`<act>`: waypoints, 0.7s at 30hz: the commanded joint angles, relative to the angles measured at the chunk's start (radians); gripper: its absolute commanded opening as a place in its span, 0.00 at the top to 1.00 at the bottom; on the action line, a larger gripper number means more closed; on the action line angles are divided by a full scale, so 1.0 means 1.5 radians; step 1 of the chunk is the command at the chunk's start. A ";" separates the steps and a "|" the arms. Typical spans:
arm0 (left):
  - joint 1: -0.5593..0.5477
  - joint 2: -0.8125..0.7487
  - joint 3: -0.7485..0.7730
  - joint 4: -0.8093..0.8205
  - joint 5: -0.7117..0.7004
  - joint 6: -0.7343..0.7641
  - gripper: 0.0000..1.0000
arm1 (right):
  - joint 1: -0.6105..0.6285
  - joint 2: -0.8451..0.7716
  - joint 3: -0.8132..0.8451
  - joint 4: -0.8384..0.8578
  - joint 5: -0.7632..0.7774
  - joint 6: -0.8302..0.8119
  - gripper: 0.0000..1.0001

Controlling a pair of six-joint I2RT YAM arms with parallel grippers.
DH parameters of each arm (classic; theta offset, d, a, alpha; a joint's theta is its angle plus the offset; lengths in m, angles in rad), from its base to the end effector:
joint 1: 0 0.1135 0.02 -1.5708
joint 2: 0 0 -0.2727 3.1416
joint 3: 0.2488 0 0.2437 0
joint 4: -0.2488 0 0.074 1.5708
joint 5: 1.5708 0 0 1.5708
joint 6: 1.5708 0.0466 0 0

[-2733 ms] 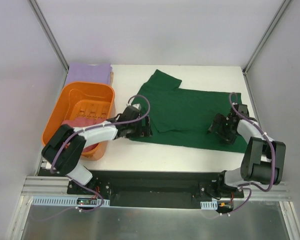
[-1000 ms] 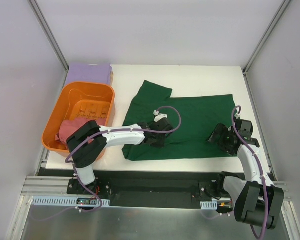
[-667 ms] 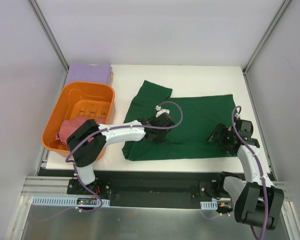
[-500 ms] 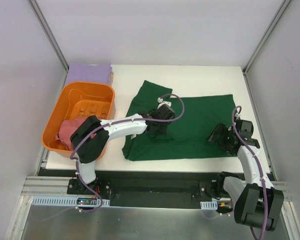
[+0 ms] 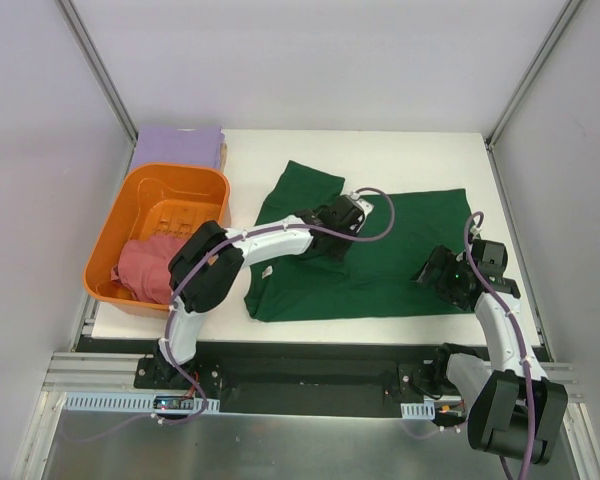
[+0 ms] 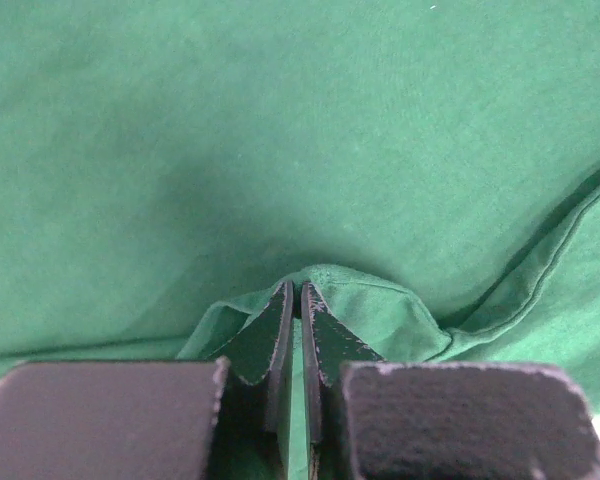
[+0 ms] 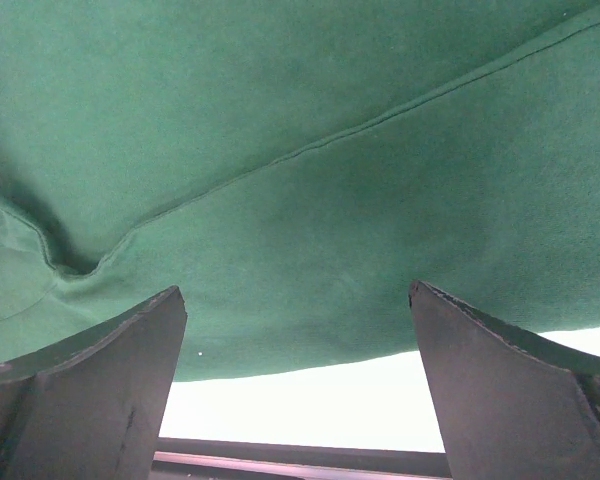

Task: Fold and stack the t-shirts
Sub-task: Fold the flattened tshirt in 1/3 of the way

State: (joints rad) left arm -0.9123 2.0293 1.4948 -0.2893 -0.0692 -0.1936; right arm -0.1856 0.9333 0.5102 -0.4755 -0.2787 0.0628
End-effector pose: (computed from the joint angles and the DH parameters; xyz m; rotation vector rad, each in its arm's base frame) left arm 0.2818 -0.3590 0.2009 0.8261 2.2930 -0.4298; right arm 0.1711 -0.0191 0.1974 0.1837 2.4364 0.2893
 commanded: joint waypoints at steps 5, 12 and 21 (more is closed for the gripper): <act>0.005 0.038 0.078 0.002 0.045 0.138 1.00 | 0.000 -0.002 0.002 -0.001 -0.002 0.001 0.04; 0.003 0.067 0.112 0.002 0.109 0.209 0.99 | 0.000 -0.003 0.002 -0.001 0.000 0.001 0.04; 0.003 0.079 0.135 0.017 0.154 0.229 0.90 | 0.000 0.001 0.003 -0.003 0.008 0.001 0.04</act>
State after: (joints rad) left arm -0.9089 2.1487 1.6474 -0.2897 0.0776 0.1059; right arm -0.1856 0.9333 0.5102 -0.4759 -0.2745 0.0628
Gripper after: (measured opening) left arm 0.064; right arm 0.958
